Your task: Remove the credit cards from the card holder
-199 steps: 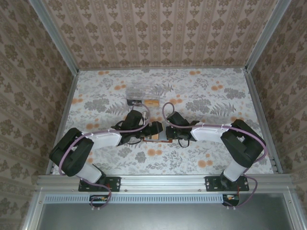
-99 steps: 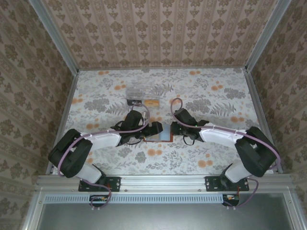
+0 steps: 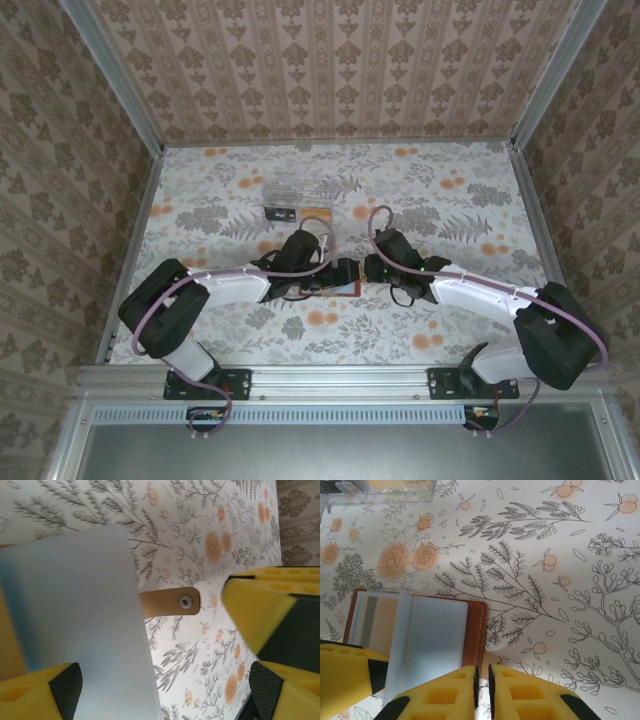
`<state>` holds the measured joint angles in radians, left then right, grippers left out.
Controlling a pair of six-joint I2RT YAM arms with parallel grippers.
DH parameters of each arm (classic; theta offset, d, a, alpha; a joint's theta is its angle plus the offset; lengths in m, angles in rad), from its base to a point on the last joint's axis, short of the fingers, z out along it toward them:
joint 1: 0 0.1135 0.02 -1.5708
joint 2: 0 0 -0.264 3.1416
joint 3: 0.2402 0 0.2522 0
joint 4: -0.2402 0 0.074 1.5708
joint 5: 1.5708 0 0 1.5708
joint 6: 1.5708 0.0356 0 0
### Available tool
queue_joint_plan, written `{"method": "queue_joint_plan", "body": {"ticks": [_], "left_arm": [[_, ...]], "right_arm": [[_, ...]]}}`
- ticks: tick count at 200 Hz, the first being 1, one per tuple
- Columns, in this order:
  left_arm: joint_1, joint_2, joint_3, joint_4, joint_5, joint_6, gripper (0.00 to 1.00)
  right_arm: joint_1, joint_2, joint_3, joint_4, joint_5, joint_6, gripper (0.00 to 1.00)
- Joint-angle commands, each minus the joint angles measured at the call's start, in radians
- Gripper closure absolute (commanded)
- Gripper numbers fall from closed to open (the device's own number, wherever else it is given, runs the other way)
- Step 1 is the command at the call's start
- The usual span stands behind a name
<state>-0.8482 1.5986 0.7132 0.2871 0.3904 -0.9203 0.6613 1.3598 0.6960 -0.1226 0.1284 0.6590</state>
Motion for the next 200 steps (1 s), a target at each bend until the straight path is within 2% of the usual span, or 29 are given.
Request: {"method": "queue_joint_plan", "body": {"ticks": [1, 45, 83, 108, 159, 175, 200], "left_arm": [[-0.009, 0.021, 0.022, 0.027, 0.019, 0.004, 0.11], [0.037, -0.077, -0.032, -0.022, -0.008, 0.019, 0.11], [0.118, -0.215, -0.099, -0.127, -0.045, 0.066, 0.13], [0.174, -0.258, -0.139, -0.163, -0.049, 0.088, 0.31], [0.253, -0.244, -0.185, -0.161, -0.025, 0.105, 0.89], [0.258, -0.22, -0.189, -0.143, -0.014, 0.103, 1.0], [0.258, -0.172, -0.189, -0.098, 0.011, 0.094, 1.0]], "right_arm": [[-0.008, -0.026, -0.017, -0.028, 0.026, 0.015, 0.82], [-0.008, -0.016, -0.012, 0.002, -0.028, 0.004, 0.82], [-0.008, 0.014, 0.01, 0.09, -0.159, 0.019, 0.81], [-0.006, 0.085, 0.027, 0.187, -0.266, 0.066, 0.81], [0.028, 0.215, 0.095, 0.273, -0.361, 0.139, 0.81], [0.035, 0.251, 0.115, 0.276, -0.37, 0.152, 0.82], [0.04, 0.303, 0.14, 0.262, -0.377, 0.172, 0.82]]}}
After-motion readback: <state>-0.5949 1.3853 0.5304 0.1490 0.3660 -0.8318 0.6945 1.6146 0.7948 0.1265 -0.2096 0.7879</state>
